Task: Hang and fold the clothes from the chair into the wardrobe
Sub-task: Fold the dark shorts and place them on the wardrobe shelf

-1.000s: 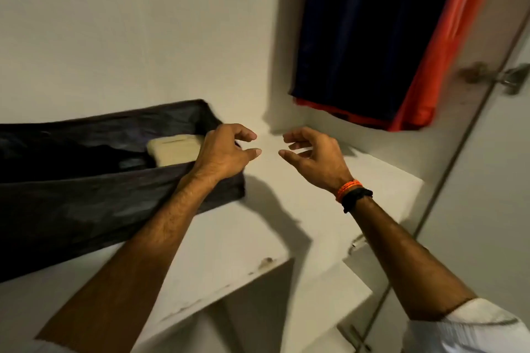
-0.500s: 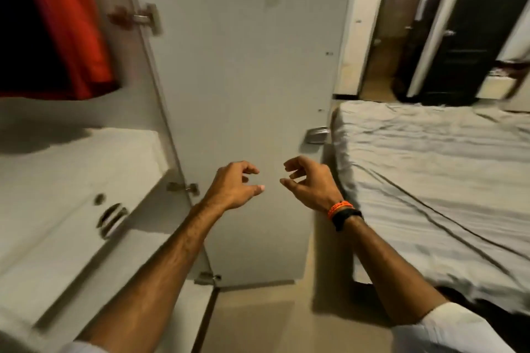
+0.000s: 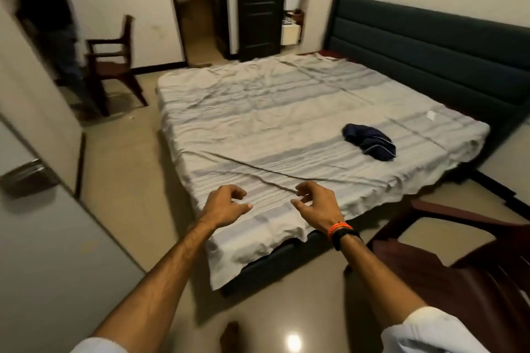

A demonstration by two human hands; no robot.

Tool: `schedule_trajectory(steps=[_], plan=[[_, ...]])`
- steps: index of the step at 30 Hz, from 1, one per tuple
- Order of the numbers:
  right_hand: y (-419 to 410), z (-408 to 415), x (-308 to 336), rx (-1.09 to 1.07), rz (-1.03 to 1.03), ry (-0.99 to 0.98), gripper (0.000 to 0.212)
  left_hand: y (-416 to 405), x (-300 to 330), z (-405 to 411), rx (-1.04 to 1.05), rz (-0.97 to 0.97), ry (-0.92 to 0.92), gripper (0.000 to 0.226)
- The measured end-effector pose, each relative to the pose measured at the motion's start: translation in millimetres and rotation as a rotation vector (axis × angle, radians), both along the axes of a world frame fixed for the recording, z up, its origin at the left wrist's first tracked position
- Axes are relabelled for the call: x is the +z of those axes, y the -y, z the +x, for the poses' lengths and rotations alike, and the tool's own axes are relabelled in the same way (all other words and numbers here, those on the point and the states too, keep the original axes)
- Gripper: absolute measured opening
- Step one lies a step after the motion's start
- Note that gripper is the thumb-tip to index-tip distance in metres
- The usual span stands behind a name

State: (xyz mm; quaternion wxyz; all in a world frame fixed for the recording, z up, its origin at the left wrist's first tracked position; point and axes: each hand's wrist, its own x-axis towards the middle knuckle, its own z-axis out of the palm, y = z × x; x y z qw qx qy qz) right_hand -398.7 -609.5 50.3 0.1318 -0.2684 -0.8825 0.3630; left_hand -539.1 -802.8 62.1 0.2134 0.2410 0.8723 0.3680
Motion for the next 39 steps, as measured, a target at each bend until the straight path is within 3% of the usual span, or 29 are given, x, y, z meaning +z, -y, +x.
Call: schedule_trajectory(steps=[7,15,27,39], plan=[[-141.5,-7.6,-21.0,-0.307,-0.049,0.071,0.036,-191.4,-29.0,-61.4,-0.283,0.001,0.077,0.038],[-273.2,-21.4,-43.0,-0.505,-0.092,0.090,0.034,-379.8,-46.8,-93.1,-0.517,-0.052,0.084,0.034],[-503.6,-38.9,-86.5,-0.426,-0.171,0.169,0.032,-603.3,-84.6,-99.2,-0.467,-0.140,0.124,0.031],[-666.5,-117.7,-143.0,-0.374,-0.238,0.319,0.025,-767.3,-149.7,-164.0,-0.409,-0.234,0.242,0.027]])
